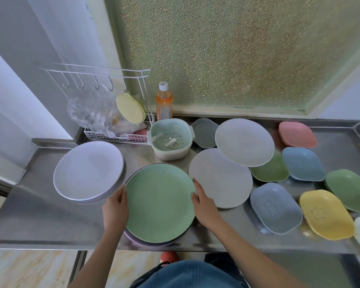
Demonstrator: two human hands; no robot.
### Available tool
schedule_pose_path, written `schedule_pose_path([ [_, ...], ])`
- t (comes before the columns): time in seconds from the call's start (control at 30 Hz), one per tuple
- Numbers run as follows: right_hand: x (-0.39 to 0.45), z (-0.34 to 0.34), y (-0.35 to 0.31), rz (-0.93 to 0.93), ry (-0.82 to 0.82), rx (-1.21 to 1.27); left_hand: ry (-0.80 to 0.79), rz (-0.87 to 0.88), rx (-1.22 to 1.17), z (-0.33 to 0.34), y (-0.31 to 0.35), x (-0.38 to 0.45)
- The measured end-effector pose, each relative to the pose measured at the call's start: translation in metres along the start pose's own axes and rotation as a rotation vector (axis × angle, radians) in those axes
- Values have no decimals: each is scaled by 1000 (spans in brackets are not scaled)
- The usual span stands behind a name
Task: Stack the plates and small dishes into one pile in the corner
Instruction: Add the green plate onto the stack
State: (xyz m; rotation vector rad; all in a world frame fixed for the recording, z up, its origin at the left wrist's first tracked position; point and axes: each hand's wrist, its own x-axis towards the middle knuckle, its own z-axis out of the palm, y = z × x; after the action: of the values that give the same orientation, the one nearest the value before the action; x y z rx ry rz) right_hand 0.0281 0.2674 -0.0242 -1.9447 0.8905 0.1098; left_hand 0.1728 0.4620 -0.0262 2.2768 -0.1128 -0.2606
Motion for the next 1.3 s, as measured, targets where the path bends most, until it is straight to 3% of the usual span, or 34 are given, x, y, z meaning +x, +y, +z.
schedule_pose_path([
  [0.2,-9,-15,10,8,-86,116,4,50,194,22,15,-11],
  [0.3,-15,-21,16,41,-40,176,-16,89,271,23,13,-8],
  [0.43,-25,-41,29,107,107,345,-13,307,431,38,33,-13],
  [0.67,-47,-90,71,287,403,450,-402,861,476,112,105,-40],
  [0.77,-60,-110,92,353,462,455,-683,907,665,141,125,-56],
  [0.97,-76,-131,106,384,526,451,-908,945,892,164,126,-69],
  [1.17,-54,-131,90,345,410,366,-855,1035,973,174,122,-66],
  [1.3,-48,-128,83,338,422,439,-693,1227,855,173,123,-71],
])
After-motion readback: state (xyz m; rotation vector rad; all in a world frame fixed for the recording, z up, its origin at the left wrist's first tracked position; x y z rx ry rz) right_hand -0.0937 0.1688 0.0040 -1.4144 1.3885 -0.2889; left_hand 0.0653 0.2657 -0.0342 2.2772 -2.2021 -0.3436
